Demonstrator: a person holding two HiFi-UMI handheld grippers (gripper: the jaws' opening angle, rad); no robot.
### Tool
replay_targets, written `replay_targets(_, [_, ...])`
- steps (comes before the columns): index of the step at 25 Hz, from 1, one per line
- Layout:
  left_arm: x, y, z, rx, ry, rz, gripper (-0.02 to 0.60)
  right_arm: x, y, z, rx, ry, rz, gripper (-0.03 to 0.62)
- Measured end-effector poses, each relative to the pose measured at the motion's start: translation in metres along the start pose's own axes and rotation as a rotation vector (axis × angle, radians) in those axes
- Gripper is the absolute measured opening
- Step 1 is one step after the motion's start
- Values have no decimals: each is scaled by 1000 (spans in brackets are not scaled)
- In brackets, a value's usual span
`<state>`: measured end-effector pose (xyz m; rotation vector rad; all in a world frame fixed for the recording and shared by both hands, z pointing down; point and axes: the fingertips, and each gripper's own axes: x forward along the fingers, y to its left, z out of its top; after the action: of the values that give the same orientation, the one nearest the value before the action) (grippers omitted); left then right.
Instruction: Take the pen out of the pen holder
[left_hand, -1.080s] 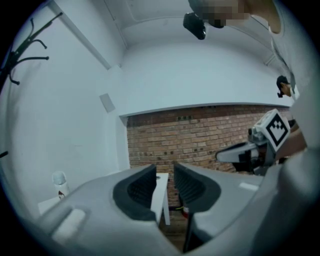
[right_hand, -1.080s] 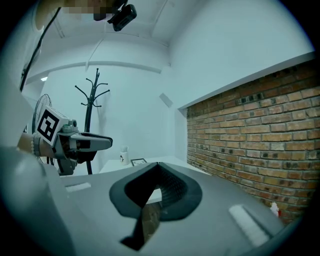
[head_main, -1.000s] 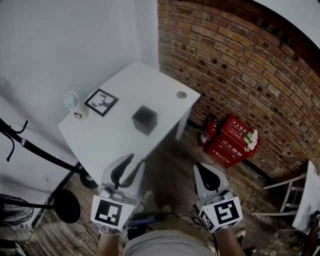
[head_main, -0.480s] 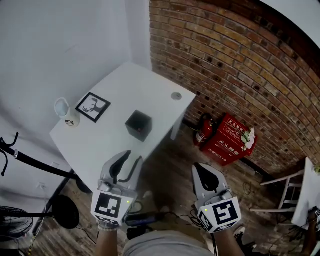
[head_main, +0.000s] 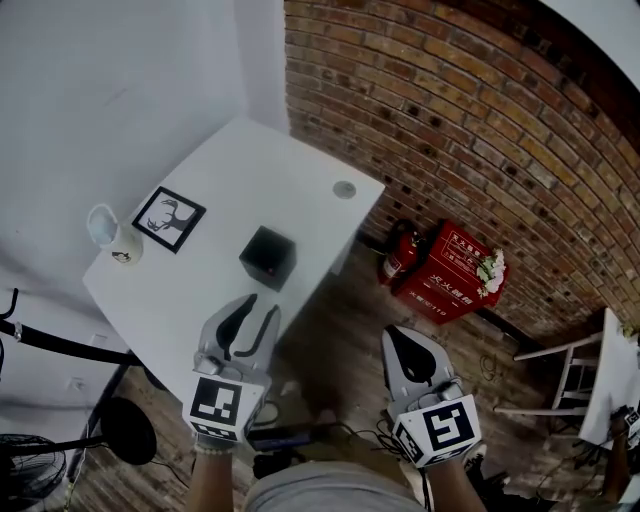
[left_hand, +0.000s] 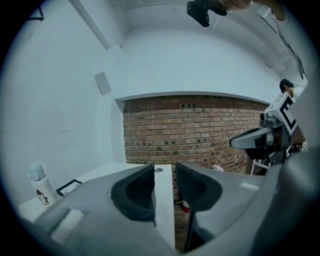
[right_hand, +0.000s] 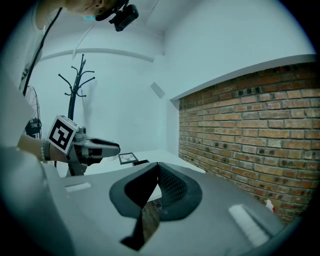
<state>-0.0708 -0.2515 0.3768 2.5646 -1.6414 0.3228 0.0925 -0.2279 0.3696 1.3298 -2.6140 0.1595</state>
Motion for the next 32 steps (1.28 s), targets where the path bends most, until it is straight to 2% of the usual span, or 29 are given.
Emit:
replay_targets(6, [23,15,-13,49,13,-14,129,16,-7,-7,2,39,-24,5])
replay_targets(20, [67,45,-48,-15,69,-43,130,46,-15,-25,7,118,-56,5])
replay_targets(26, [83,42,-66,44,127,-79,130,55,-22,-34,13,148,-69,5])
replay_targets(32, [94,50,-77,7,141,-82,130,64,-23,-40,19,170,-76,5])
